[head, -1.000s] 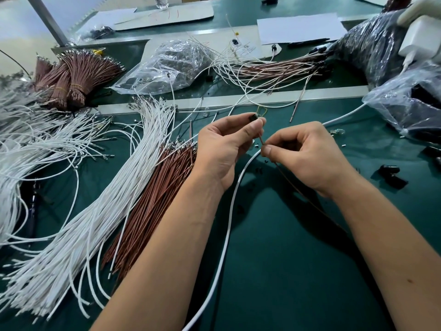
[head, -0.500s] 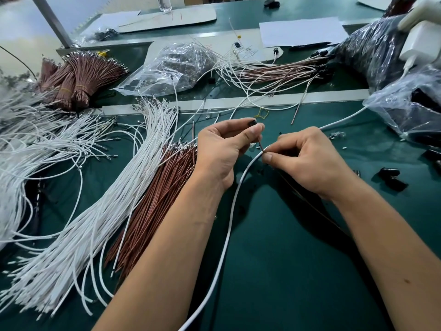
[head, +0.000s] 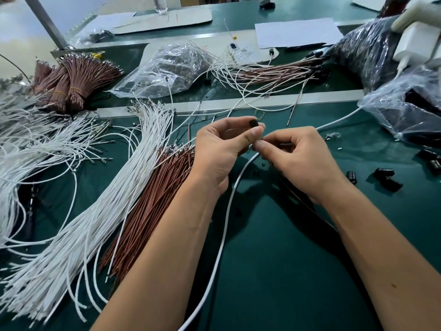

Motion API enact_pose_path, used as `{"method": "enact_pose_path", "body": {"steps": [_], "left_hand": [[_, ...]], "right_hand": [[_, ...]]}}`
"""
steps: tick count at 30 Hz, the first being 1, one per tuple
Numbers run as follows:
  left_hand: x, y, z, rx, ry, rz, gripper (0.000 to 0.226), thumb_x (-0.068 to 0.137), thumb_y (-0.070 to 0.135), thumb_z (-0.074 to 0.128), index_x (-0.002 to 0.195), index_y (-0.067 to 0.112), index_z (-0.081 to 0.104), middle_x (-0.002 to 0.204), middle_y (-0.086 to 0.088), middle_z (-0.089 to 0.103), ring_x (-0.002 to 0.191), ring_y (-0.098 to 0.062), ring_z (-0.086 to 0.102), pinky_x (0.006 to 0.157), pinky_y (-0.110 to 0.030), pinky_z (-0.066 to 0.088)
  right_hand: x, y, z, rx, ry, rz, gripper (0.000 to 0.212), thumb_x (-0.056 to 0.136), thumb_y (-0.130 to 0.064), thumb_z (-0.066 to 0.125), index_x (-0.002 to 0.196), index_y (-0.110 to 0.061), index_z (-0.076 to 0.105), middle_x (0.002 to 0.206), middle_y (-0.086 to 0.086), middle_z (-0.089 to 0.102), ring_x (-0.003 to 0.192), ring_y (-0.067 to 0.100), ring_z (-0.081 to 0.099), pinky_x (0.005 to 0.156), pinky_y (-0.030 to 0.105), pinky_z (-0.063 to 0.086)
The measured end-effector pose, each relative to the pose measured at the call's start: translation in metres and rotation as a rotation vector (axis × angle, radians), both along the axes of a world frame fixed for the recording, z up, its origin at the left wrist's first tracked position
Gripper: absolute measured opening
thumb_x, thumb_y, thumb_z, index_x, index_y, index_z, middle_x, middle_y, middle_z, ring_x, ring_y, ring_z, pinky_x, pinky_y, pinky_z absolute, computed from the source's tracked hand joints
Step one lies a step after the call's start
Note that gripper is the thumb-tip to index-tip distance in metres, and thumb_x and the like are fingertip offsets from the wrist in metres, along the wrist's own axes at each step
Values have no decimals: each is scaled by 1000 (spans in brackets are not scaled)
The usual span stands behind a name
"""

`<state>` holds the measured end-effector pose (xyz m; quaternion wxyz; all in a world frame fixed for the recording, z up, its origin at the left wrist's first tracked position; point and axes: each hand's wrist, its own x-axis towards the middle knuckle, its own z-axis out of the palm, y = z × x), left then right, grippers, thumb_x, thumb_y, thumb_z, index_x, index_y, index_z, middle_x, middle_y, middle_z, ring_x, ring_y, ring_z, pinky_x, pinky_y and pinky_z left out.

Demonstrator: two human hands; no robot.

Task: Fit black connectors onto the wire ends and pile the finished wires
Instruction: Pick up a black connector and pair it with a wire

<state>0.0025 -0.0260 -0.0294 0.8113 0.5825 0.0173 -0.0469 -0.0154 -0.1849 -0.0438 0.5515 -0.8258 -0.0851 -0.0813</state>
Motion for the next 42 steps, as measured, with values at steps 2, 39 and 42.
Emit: {"method": "enact_pose_path", "body": {"steps": [2,39,42], "left_hand": [[-1,-1,0,-4,24,-21,24,69,10,85,91,11,75,104,-19,76,83,-19,68,73,-22,50],[-3,0,4,-30,-477,-134,39,66,-23,76,92,4,67,88,-7,77,87,-18,74,78,-28,59],[-2,-1,3,-29,-474,-128,38,67,-21,77,93,4,67,89,-8,77,87,-19,74,79,-29,59]], "right_hand": [[1,1,-1,36,-26,-2,17,92,-30,78,78,-21,79,54,-14,58,51,0,44,51,17,36],[-5,7,6,115,-287,-20,16,89,0,75,94,-15,80,81,4,66,61,11,64,50,27,55],[-6,6,8,86,-288,-32,15,88,-3,76,92,-17,80,80,3,66,61,13,64,50,26,55]]}}
